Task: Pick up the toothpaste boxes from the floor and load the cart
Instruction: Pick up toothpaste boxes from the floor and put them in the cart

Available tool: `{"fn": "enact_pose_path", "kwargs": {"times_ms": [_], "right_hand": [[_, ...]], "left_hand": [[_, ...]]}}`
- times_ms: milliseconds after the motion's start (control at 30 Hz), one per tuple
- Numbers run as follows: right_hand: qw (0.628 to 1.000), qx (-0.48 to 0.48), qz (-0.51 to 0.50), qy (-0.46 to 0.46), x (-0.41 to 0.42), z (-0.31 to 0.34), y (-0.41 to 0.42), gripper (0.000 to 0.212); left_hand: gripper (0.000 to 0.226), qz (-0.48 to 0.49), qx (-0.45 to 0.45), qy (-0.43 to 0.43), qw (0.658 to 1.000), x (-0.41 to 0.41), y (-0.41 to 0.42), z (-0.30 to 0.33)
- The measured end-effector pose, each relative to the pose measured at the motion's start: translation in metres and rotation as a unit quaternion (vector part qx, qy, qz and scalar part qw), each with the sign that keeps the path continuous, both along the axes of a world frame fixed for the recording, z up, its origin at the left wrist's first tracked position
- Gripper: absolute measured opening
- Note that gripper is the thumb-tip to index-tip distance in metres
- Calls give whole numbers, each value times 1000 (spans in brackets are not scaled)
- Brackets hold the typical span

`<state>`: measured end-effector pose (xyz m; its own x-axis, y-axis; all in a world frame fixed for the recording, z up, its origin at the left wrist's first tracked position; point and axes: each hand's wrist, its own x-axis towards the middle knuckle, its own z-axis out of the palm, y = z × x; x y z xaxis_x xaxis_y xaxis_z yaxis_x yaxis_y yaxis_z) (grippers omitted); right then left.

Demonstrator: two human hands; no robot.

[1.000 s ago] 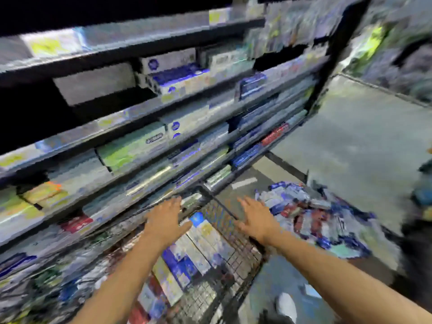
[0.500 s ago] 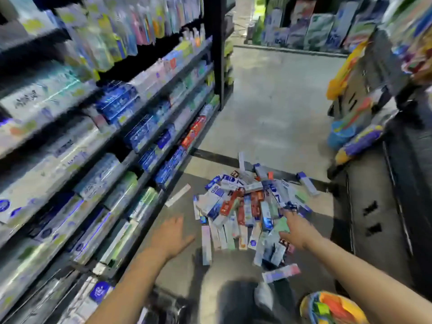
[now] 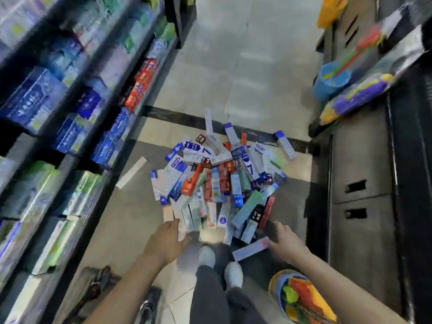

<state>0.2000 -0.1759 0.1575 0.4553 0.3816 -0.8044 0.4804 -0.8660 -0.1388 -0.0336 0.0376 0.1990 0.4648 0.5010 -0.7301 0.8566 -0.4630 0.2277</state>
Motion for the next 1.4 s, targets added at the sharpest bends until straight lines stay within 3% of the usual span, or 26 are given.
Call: {"fn": "enact_pose_path", "kwargs": {"times_ms": [200,300,333,533,733,867,1033,1133,1400], "right_hand": [[983,-6,-176,43,19,-110,23,68],[966,-7,-250,60,21,-174,27,30],[964,-1,-257,65,23,-201,28,27],[945,40,-306,105,21,-343,41,59],[909,95,-393,102,13,-479,49,85],[891,83,-438,82,8,-526,59,92],[887,77,-454,39,10,-519,63,58],[899,54,-434,25,20,-483,57,57],[948,45,-314,-9,62,-294,43,54]], "left_hand": [[61,-25,-43,27,998,68,34,-127],[57,-37,-66,17,997,107,35,-198],[56,-34,-75,14,997,119,33,-222],[56,-31,-98,-19,995,186,4,-360],[69,89,-66,-62,992,246,-30,-491],[72,153,-39,-36,987,271,-33,-528],[54,201,-31,-49,978,268,-33,-533],[49,193,-48,-68,978,256,-31,-506],[51,198,-97,-97,971,210,-27,-335]]}}
